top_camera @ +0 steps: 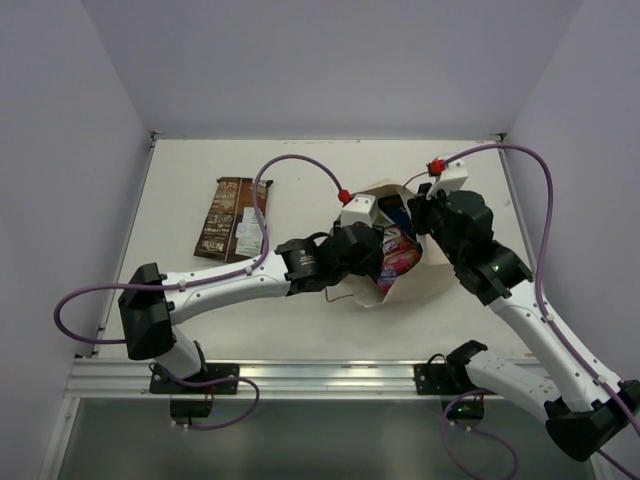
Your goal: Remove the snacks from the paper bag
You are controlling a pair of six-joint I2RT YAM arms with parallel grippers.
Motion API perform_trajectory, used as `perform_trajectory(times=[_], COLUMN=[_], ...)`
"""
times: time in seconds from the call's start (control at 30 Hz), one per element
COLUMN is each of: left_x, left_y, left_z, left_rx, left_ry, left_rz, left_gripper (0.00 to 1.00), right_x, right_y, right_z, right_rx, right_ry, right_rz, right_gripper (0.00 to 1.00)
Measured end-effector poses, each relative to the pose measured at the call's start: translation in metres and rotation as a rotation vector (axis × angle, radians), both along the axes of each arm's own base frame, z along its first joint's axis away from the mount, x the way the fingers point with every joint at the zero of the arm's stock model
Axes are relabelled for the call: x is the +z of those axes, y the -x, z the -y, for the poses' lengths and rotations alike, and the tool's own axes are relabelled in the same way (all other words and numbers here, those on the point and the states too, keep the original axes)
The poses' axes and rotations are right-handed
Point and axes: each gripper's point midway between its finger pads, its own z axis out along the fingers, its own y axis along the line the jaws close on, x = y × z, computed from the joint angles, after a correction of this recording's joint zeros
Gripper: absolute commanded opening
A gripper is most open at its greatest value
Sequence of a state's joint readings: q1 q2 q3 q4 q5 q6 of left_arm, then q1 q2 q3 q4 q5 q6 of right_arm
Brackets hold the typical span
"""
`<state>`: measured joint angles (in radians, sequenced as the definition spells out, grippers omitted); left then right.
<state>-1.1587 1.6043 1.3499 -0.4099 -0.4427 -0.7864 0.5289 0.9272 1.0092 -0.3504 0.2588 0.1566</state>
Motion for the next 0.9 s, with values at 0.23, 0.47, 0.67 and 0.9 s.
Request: perform_trajectory(times=[0.23, 0.47, 0.67, 0.9], left_x=[0.009, 0.007, -0.015, -0.02], left_y=[-0.006, -0.016, -0.02, -0.023], left_z=[0.007, 0.015, 0.013, 0.011], left_rx=[0.002, 0.014, 0.041, 0.061], left_ry=[0.047, 0.09, 0.068, 0.082], left_rz=[0.021, 0.011, -0.023, -0.039], left_gripper=[0.59, 0.55, 0.32, 0.0], right_x=[0.0, 0.001, 0.001, -0.003], right_y=[0.0, 0.002, 0.004, 0.005], right_z=[0.0, -0.002, -0.001, -0.001], right_rx=[0.001, 0.013, 0.013, 0.013], right_ry=[-0.003, -0.014, -0.013, -0.006], right_rz=[0.002, 0.001, -0.002, -0.013], right_gripper=[0.0, 0.0, 0.0, 0.0])
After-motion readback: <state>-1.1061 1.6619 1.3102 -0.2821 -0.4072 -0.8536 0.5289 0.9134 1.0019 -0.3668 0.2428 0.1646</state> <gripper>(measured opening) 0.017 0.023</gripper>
